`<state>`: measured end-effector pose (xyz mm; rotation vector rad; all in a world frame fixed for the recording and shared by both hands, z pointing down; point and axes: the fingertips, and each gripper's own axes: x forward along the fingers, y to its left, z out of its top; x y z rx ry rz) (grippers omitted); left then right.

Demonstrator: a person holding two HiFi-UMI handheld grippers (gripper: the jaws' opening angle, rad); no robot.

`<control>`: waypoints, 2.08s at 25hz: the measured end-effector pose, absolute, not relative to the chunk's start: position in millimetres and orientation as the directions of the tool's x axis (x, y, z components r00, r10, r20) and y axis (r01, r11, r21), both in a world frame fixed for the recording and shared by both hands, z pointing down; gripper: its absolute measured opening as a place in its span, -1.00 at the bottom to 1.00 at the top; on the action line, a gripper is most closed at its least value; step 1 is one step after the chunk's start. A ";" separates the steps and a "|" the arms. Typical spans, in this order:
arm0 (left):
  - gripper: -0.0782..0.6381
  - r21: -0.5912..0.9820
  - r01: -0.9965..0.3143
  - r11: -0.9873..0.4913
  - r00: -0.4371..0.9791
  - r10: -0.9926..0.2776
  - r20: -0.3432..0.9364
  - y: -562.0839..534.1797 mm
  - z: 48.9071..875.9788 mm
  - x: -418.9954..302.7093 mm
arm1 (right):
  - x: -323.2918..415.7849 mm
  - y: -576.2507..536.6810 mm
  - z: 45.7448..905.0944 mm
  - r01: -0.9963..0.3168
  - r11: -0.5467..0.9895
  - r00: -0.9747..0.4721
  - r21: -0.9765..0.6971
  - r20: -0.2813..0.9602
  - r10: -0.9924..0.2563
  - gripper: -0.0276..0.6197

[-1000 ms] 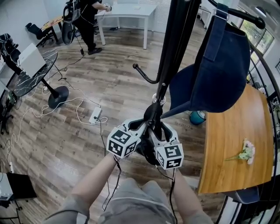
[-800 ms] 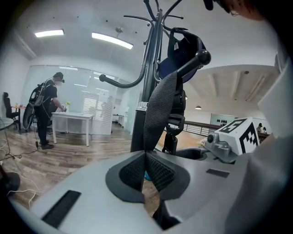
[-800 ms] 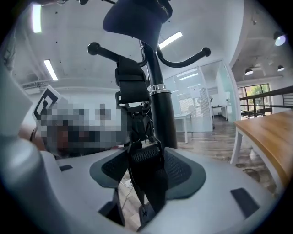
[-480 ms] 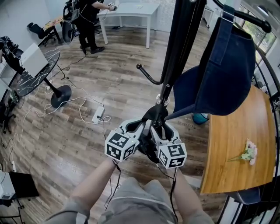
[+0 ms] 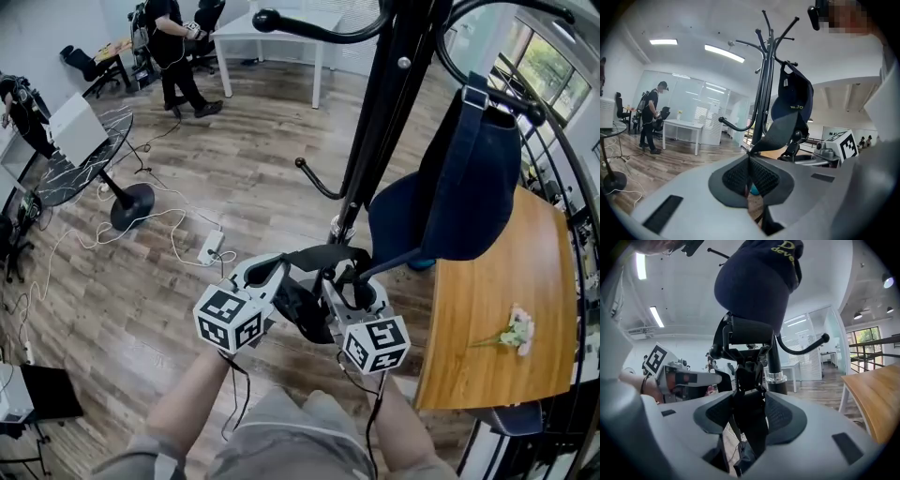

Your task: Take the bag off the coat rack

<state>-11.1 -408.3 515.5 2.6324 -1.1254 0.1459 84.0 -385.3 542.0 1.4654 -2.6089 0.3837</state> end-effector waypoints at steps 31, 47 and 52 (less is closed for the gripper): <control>-0.74 0.157 -0.911 -0.382 0.396 -0.916 0.066 -267.5 320.1 -202.8 | -69.0 -283.6 356.3 -0.555 0.817 -0.831 -0.156 0.139 -0.538 -0.25; -0.74 0.070 -0.985 -0.161 0.162 -0.987 0.017 -177.0 268.8 -277.7 | -150.8 -230.8 302.9 -0.280 0.955 -0.960 -0.102 0.064 -0.274 -0.25; -0.74 0.082 -0.990 -0.112 0.116 -0.992 0.053 -150.4 284.7 -285.6 | -164.5 -214.8 316.7 -0.217 0.971 -0.973 -0.104 0.100 -0.207 -0.25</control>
